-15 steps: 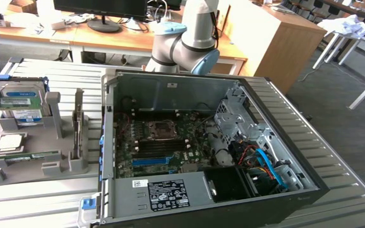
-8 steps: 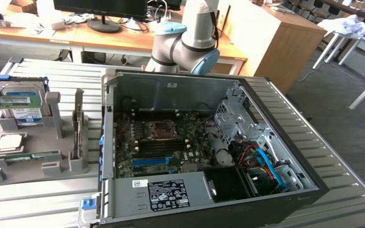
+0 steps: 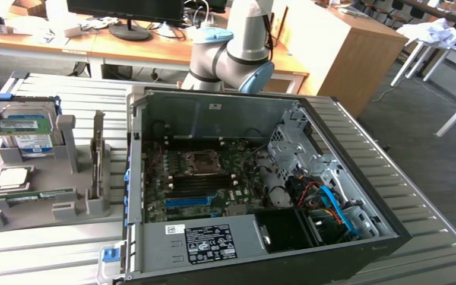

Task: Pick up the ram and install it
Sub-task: 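Pick up the ram and move it above insertion slot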

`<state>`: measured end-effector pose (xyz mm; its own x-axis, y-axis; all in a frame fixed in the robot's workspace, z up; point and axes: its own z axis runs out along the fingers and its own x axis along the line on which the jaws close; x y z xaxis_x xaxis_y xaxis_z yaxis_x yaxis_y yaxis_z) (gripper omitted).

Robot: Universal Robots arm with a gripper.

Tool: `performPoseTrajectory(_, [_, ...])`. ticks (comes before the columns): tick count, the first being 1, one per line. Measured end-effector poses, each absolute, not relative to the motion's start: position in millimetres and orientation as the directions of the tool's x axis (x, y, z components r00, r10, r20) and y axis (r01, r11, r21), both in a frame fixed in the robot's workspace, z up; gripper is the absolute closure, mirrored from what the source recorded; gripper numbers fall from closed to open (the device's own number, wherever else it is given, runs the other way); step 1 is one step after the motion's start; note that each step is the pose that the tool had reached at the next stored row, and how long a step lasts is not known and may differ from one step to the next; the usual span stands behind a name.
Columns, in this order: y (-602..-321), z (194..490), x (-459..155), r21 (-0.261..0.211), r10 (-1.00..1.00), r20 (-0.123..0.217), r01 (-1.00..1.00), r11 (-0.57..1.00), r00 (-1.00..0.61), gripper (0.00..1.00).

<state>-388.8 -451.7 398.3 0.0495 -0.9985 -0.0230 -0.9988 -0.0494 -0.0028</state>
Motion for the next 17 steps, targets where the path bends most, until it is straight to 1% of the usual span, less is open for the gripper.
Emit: performPoseTrajectory(17, [-452, 398, -372, -0.003, -0.999, -0.023, -0.999, -0.049, 0.049, 0.88])
